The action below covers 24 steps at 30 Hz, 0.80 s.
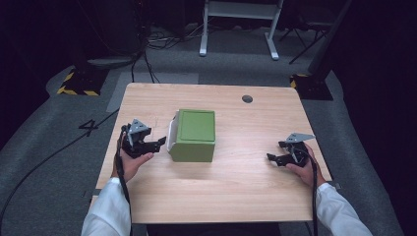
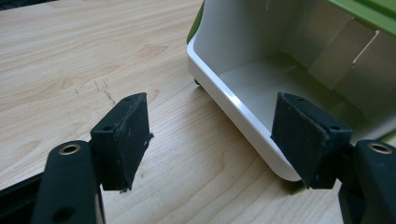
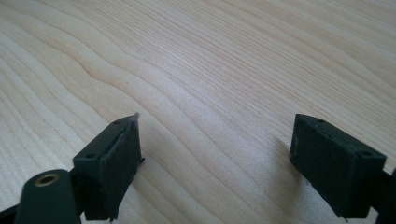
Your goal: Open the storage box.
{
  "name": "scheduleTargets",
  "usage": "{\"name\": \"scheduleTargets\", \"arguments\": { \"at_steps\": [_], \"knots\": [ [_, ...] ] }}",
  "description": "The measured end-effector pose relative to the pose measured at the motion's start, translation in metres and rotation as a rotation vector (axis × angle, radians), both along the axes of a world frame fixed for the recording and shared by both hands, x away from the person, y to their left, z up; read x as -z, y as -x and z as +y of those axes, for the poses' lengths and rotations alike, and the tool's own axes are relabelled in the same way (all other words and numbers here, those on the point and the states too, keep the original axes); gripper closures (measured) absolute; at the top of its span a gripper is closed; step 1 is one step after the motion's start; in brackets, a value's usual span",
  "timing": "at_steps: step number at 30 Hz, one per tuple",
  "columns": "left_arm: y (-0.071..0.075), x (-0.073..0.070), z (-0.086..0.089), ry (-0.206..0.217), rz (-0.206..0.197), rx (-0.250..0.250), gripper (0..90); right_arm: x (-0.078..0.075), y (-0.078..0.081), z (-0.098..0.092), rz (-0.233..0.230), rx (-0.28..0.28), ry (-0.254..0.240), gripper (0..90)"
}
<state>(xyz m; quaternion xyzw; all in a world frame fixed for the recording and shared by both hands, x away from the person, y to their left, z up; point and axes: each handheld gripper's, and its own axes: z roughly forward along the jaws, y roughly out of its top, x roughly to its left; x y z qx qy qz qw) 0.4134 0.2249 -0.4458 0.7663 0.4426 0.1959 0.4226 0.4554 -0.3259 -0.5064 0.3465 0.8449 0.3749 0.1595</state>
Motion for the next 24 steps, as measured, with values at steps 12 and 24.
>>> {"name": "scheduleTargets", "arguments": {
  "at_steps": [12, 24],
  "knots": [
    [-0.026, 0.013, -0.024, -0.021, 0.059, 0.045, 27.0, 0.0, 0.0, 0.0, 0.0, 0.0, 0.001, 16.4],
    [-0.03, 0.021, -0.027, -0.04, 0.097, 0.061, 40.1, 0.0, 0.0, 0.0, 0.0, 0.0, 0.0, 16.4]
  ]
}}
